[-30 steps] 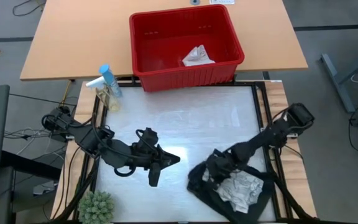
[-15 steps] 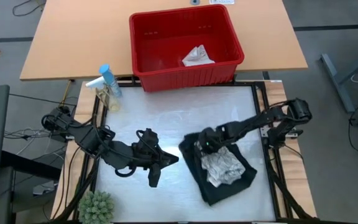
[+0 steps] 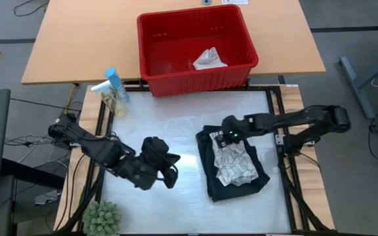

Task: Fold Laundry from Bin
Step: Adjust the stacked clothes, then fold the white boxer from the red laundry bin

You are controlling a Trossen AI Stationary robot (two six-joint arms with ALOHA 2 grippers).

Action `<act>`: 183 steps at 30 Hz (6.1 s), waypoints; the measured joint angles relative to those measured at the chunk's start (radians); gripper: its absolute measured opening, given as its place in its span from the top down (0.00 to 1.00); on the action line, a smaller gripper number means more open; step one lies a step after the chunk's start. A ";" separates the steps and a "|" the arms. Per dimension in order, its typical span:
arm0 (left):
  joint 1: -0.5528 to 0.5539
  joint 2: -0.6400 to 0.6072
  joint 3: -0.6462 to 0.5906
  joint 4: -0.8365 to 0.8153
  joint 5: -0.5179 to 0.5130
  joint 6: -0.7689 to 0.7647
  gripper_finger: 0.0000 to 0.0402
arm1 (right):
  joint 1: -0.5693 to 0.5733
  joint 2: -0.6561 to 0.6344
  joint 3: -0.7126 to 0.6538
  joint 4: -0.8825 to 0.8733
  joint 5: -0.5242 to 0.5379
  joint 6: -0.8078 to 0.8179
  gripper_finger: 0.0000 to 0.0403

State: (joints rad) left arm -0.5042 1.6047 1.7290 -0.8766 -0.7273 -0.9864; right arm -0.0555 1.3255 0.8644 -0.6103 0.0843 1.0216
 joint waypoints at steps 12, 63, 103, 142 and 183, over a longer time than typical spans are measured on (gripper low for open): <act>0.223 0.002 -0.558 0.816 0.199 -0.118 1.00 | 0.212 -0.112 0.001 -0.192 -0.025 0.041 0.97; 0.415 0.770 -0.054 0.978 0.655 -0.170 1.00 | 0.528 -0.142 0.355 -0.719 0.303 0.288 0.93; 0.370 0.668 0.403 0.175 0.703 0.051 1.00 | 0.580 -0.246 0.379 -0.778 0.366 0.242 0.93; 0.789 -0.054 0.403 0.084 0.481 0.888 1.00 | -0.760 0.133 0.573 0.356 -0.137 -0.724 0.94; 0.987 0.052 0.284 0.187 0.458 0.903 1.00 | -0.755 0.451 0.575 0.283 -0.430 -0.784 0.94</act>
State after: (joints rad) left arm 0.4829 1.6569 2.0126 -0.6895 -0.2690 -0.0835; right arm -0.8101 1.7763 1.4391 -0.3276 -0.3454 0.2379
